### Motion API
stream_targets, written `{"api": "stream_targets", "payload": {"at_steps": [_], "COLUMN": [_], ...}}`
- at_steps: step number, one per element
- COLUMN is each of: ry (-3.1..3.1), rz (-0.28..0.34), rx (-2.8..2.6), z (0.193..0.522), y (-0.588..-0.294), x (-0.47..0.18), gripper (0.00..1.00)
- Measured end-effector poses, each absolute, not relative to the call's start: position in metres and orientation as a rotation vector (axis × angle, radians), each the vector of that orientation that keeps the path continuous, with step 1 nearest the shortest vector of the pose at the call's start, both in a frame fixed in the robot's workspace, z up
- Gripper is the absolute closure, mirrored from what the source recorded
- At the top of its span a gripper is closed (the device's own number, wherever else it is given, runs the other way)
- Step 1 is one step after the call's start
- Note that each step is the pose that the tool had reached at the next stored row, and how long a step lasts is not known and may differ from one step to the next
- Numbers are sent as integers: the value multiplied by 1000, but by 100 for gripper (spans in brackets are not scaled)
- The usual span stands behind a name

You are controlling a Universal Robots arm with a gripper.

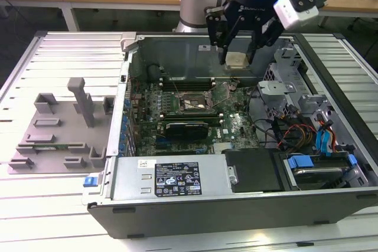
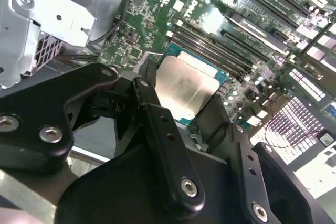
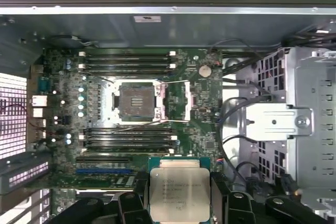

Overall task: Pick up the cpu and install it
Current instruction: 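Pick up the cpu and move it towards the insertion slot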

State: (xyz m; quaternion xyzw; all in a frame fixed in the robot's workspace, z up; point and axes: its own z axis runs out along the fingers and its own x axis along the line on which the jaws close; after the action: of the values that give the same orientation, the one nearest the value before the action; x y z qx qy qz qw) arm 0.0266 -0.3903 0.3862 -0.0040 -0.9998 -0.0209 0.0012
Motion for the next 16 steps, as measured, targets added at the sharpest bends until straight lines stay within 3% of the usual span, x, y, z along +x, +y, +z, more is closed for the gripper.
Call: {"api": "stream_targets", "payload": {"at_steps": [8,16], "ry": [-3139,-3139], "rz": [-66,-66], "rx": [-13,-13], "z": [368,343], "y": [-387,-361], "x": [8,0], "gripper": [45,45]}}
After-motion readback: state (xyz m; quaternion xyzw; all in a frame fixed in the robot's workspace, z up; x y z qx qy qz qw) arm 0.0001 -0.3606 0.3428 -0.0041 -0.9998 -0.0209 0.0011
